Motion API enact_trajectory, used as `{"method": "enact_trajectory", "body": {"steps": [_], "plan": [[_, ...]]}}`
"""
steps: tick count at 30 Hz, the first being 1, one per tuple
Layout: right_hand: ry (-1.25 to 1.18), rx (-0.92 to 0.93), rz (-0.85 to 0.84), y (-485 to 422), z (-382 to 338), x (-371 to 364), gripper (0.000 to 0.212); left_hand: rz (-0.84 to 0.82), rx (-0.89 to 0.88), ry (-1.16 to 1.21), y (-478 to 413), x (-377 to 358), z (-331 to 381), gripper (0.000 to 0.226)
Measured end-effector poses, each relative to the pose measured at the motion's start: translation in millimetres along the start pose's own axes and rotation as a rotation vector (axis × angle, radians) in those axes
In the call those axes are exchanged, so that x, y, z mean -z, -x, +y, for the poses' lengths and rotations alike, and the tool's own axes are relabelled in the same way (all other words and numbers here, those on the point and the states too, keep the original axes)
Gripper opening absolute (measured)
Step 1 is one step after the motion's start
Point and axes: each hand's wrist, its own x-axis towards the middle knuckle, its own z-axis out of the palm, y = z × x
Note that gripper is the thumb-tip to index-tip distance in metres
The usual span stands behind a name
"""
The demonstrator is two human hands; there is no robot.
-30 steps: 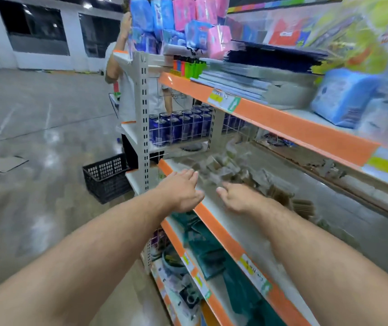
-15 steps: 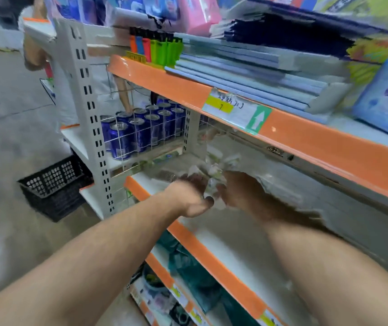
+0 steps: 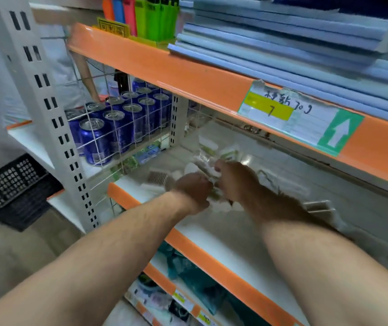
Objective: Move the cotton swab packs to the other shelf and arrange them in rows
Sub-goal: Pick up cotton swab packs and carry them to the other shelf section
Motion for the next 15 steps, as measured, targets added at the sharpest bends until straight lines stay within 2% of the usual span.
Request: {"method": "enact_trajectory", "body": {"steps": [2, 5, 10, 12, 14, 15], "plan": [[0.001, -0.055, 0.048, -0.6, 2.7, -1.0, 0.026, 0.005, -0.012, 0.001, -3.2, -0.7, 1.3, 0.037], [0.006, -0.130, 0.066, -1.0, 12.2, -0.7, 0.026, -0.004, -0.046, 0.035, -8.3, -4.5, 2.1, 0.035], [-0.123, -0.252, 0.067, 3.9, 30.5, 8.2, 0.022, -0.057, -0.048, 0.102, -10.9, -6.0, 3.6, 0.048], [-0.172, -0.279, 0.089, 8.9, 36.5, 11.4, 0.020, -0.073, -0.031, 0.132, -10.0, -5.2, 7.2, 0.062], [-0.200, -0.293, 0.103, 14.9, 42.9, 14.1, 0.019, -0.073, 0.022, 0.247, -7.0, -1.9, 12.0, 0.069], [-0.204, -0.294, 0.105, 18.2, 45.8, 16.0, 0.019, -0.059, 0.051, 0.322, -6.0, -0.4, 14.5, 0.060]]}}
